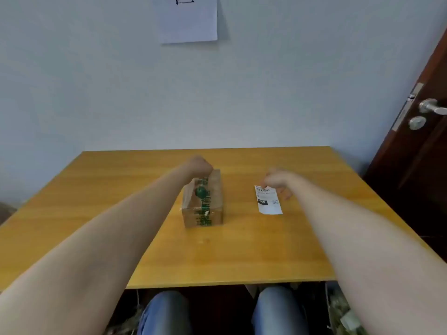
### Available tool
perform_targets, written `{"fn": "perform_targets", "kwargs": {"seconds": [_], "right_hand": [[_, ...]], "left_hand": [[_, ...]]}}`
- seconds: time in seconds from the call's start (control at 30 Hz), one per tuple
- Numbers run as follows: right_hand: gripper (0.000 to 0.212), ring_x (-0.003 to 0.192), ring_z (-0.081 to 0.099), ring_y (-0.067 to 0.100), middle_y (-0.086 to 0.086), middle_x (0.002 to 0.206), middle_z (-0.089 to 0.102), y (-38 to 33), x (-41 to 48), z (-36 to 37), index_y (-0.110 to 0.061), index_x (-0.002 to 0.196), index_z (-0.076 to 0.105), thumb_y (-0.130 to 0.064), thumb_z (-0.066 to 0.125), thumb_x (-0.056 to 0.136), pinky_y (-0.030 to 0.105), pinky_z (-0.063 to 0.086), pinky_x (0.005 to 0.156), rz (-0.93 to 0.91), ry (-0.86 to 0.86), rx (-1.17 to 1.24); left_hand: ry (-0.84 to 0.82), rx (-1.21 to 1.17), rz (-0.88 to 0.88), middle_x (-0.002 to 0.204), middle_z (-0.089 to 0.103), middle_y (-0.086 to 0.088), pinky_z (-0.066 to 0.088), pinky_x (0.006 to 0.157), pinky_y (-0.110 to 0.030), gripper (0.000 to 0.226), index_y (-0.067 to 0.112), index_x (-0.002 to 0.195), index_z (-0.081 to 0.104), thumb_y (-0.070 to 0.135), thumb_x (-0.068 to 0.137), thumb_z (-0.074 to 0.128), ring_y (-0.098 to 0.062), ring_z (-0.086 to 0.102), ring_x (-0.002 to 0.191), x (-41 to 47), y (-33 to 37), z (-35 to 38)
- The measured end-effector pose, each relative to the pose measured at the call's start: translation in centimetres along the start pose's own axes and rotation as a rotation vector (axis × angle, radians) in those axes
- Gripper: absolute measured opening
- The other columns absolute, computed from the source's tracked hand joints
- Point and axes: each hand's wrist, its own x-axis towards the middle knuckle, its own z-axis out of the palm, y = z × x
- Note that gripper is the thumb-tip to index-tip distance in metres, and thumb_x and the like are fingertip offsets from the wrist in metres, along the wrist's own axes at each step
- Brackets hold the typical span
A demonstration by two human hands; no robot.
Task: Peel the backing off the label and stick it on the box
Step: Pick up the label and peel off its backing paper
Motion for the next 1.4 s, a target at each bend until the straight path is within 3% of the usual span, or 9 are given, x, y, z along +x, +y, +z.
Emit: {"fn": "perform_targets", "kwargs": {"seconds": [0.1,0.2,0.43,0.6,0.73,0.83,0.97,1.17,1.4], "right_hand": [[0.053,0.123,0.054,0.033,0.018,0.161,0.048,0.5,0.8,0.3,-0.006,0.158,0.046,-0.017,0.06,0.107,0.044,0.048,0.093,0.054,-0.009,-0.086],[0.068,0.149,0.045,0.038,0.016,0.169,0.038,1.3,2.3,1.6,-0.009,0.165,0.036,-0.024,0.066,0.106,0.048,0.047,0.103,0.128,-0.092,-0.12],[0.063,0.142,0.037,0.035,0.007,0.14,0.055,3.0,9.2,5.0,-0.027,0.139,0.062,-0.044,0.083,0.082,0.04,0.038,0.093,0.174,-0.008,-0.249],[0.069,0.141,0.048,0.033,0.011,0.15,0.056,2.7,8.1,5.3,-0.019,0.15,0.054,-0.02,0.086,0.088,0.043,0.047,0.112,0.175,0.063,-0.003],[0.068,0.112,0.059,0.031,0.011,0.147,0.057,3.1,8.1,5.4,-0.021,0.157,0.042,0.0,0.067,0.097,0.043,0.056,0.091,0.177,0.176,0.337],[0.078,0.121,0.064,0.035,0.013,0.151,0.056,2.1,7.3,4.5,-0.021,0.161,0.034,0.005,0.068,0.096,0.046,0.059,0.091,0.134,0.258,0.678],[0.074,0.106,0.068,0.034,0.014,0.144,0.063,-0.5,5.0,2.0,-0.02,0.16,0.041,0.002,0.071,0.095,0.038,0.056,0.066,-0.013,0.263,1.035],[0.056,0.106,0.075,0.031,0.01,0.131,0.074,-4.4,2.2,0.0,-0.024,0.145,0.059,-0.004,0.074,0.095,0.038,0.058,0.068,-0.259,0.088,1.054],[0.045,0.104,0.069,0.024,0.006,0.121,0.068,-7.7,0.8,0.1,-0.018,0.128,0.057,-0.011,0.08,0.09,0.036,0.056,0.08,-0.345,0.259,0.821]], "left_hand": [[-0.069,0.155,-0.071,0.119,0.055,-0.015,0.05,0.069,-0.04,0.026,0.011,0.118,0.067,0.01,0.093,0.058,-0.032,0.052,0.1,0.8,-0.6,1.1],[-0.082,0.168,-0.109,0.146,0.036,-0.02,0.045,0.107,-0.051,0.011,0.018,0.102,0.064,0.016,0.092,0.061,-0.04,0.03,0.14,0.8,-1.2,2.4],[-0.135,0.138,-0.127,0.156,0.018,-0.015,0.041,0.114,-0.05,0.068,0.024,0.153,0.042,0.041,0.094,0.07,-0.034,0.018,0.15,2.8,-2.0,2.8],[-0.136,0.11,-0.153,0.156,0.015,-0.01,0.051,0.102,-0.058,0.069,0.031,0.155,0.039,0.049,0.095,0.068,-0.037,0.029,0.145,2.7,-2.7,3.2],[-0.146,0.08,-0.13,0.157,0.013,-0.009,0.051,0.103,-0.059,0.067,0.033,0.152,0.041,0.049,0.093,0.07,-0.038,0.031,0.145,2.5,-2.8,3.6],[-0.172,0.06,-0.109,0.153,0.015,-0.007,0.052,0.101,-0.059,0.065,0.034,0.15,0.044,0.048,0.093,0.071,-0.036,0.031,0.144,1.7,-2.4,4.1],[-0.099,0.051,0.003,0.136,0.042,-0.004,0.049,0.102,-0.046,0.026,0.027,0.121,0.063,0.037,0.097,0.066,-0.032,0.049,0.124,1.6,-1.7,3.4],[0.091,-0.695,0.093,0.123,0.07,-0.001,0.061,0.085,-0.043,0.043,0.012,0.13,0.066,0.043,0.1,0.063,-0.023,0.067,0.107,-0.1,1.3,-0.2],[0.327,-0.699,0.175,0.093,0.081,-0.011,0.067,0.072,-0.039,0.012,0.005,0.089,0.076,0.016,0.094,0.072,-0.024,0.078,0.071,-1.2,1.7,-1.7]]}}
